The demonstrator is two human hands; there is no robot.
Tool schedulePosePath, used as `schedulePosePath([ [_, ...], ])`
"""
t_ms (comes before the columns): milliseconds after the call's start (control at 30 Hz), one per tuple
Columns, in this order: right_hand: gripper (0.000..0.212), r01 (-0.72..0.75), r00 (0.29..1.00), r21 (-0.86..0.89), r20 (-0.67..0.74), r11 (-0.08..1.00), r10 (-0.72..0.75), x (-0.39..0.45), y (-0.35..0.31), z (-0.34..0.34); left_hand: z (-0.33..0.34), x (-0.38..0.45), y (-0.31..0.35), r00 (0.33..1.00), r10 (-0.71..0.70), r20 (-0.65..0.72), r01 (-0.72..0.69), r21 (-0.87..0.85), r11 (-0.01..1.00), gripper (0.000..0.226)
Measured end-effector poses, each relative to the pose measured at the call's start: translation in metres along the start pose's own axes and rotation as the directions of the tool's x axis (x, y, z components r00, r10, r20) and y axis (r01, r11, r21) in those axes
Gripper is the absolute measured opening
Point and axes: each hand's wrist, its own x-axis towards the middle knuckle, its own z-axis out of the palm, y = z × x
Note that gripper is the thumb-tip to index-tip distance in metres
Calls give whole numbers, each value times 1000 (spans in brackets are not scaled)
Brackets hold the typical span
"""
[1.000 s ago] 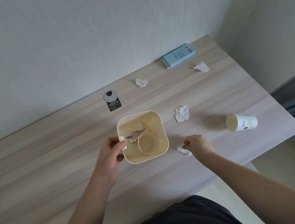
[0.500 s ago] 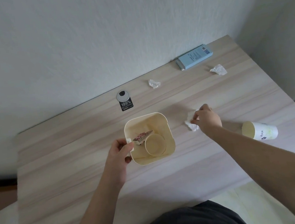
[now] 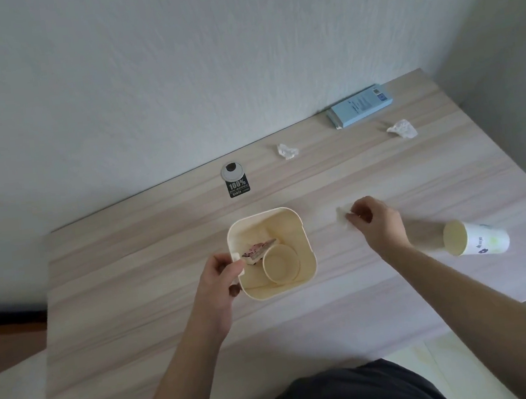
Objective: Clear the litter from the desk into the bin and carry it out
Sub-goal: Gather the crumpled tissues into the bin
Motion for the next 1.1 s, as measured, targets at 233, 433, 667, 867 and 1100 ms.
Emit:
schedulePosePath([
  [233, 25, 234, 972, 229, -85, 945, -220, -69, -99, -18, -4, -9, -6, 1000, -8, 11, 8, -9, 1000, 35],
  [433, 12, 357, 883, 36, 312, 934, -350, -111, -139, 27, -15, -24, -9, 998, -7, 60, 7, -1, 1000, 35],
  [667, 8, 243, 926, -80, 316, 967, -207, -137, -160, 82, -44, -40, -19, 990, 40, 139, -43, 18, 999, 19],
  [867, 30, 189, 917, -62, 367, 980, -154, -163, -162, 98, -70, -47, -25, 985, 21, 169, -18, -19, 1000, 32],
  [1100, 20, 200, 961, -109, 214, 974, -174, -182, -176, 86, -91, -44, -34, 975, 22, 221, -9, -58, 998, 23],
])
